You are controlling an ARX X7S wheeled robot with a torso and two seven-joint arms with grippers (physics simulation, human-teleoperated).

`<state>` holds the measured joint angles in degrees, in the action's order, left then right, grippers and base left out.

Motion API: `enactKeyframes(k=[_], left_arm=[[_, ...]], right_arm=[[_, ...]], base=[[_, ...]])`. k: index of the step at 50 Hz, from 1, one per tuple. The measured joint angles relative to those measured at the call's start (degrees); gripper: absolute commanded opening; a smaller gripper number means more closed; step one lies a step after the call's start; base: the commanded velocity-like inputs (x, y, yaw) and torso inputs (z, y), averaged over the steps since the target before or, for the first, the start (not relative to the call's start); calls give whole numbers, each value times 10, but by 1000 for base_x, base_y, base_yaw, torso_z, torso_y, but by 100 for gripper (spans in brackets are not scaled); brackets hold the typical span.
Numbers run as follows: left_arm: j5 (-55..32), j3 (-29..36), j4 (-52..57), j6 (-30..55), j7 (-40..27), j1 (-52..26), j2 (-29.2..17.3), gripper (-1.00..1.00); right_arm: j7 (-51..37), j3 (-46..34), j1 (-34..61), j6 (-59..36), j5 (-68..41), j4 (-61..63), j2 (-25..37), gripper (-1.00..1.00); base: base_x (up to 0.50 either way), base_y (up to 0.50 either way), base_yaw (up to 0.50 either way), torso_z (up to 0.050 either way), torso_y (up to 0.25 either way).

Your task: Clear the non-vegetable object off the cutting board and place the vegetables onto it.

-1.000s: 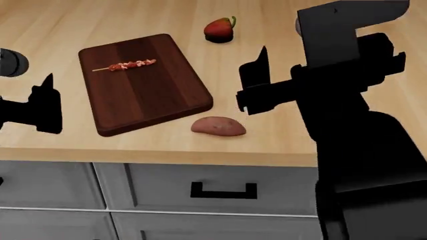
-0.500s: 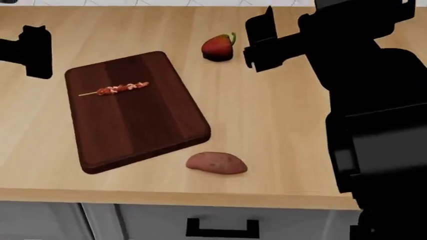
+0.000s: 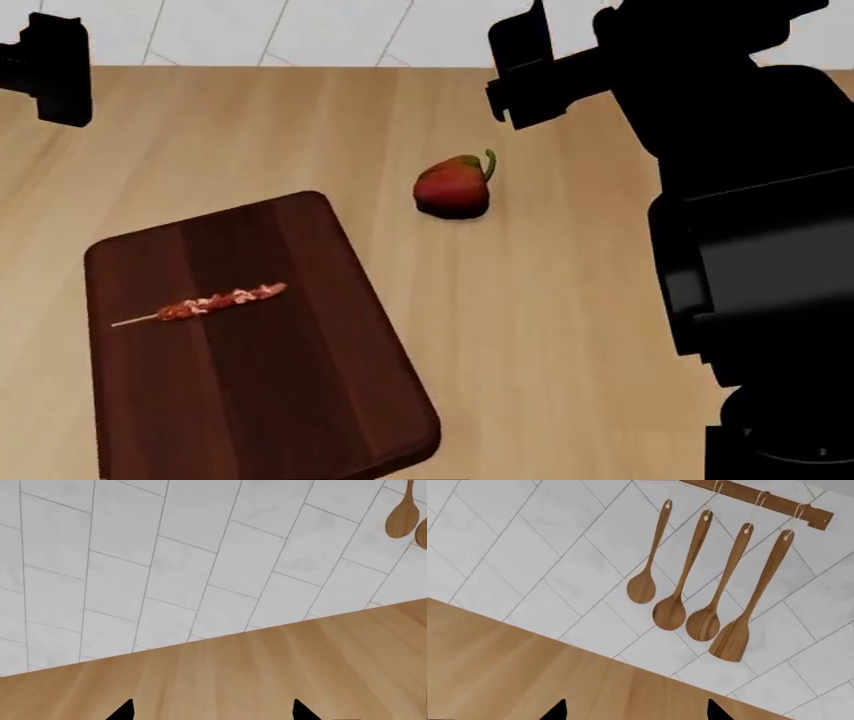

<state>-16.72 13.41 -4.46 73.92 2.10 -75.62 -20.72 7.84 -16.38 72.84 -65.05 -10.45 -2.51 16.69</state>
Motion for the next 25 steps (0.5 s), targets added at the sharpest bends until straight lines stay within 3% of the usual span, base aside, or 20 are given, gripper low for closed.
enactKeyframes(k=[25], left_arm=[[-9, -3, 25, 14, -2, 9, -8, 100]], right_arm=[[-2, 2, -8, -10, -9, 7, 3, 100]], base=[[496, 0, 0, 0, 1]])
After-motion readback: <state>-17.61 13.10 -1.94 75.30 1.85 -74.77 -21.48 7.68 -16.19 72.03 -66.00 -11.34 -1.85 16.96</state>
